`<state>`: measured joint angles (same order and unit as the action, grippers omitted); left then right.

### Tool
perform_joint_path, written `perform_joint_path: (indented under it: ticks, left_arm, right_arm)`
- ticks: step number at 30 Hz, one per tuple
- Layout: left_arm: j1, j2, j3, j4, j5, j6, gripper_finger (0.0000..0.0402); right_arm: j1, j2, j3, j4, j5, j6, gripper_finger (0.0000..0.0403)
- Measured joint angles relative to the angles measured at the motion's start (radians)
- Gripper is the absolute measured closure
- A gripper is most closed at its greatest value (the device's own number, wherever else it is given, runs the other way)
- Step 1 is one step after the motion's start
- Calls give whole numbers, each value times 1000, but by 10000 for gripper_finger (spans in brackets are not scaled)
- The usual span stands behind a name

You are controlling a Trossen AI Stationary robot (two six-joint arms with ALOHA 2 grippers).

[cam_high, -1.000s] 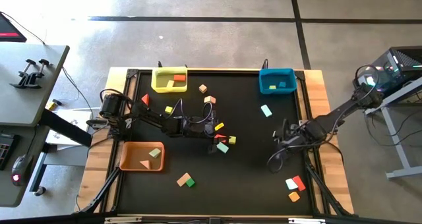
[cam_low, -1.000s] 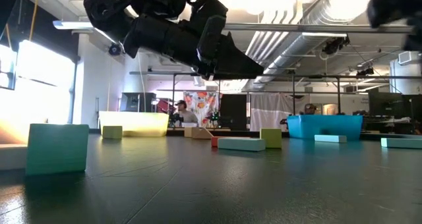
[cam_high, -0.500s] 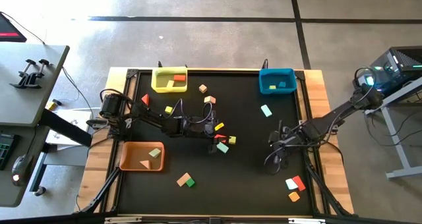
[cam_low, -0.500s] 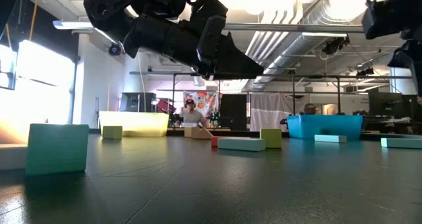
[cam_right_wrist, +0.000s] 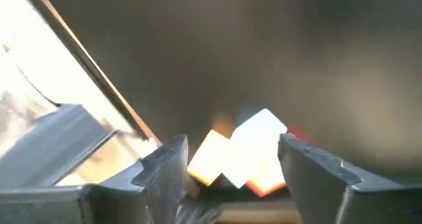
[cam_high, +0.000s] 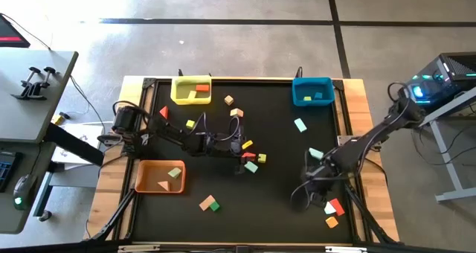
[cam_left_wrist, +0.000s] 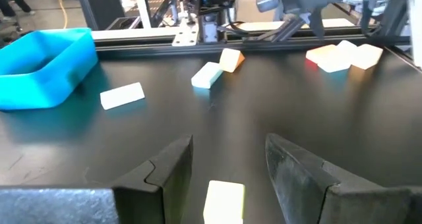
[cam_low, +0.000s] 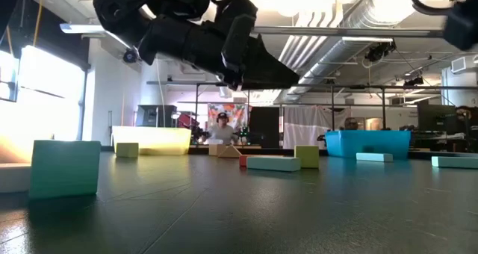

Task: Sort blocks by size
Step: Put the light green wooden block into the orange bin

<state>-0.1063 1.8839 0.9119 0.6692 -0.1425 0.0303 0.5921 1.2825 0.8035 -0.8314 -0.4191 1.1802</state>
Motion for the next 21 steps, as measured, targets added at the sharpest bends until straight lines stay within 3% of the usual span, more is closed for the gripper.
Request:
perform_joint_path:
  ticks: [3, 10, 21]
  left_arm:
    - [-19, 0, 0, -4, 2, 7, 222]
    - [-58, 0, 0, -18, 3, 46, 222]
    - [-72, 7, 0, -19, 2, 52, 222]
  right_arm:
    - [41, 41, 1, -2, -64, 155, 169]
    - [116, 90, -1, 3, -80, 360, 169]
    - [155, 150, -1, 44, -68, 484, 169]
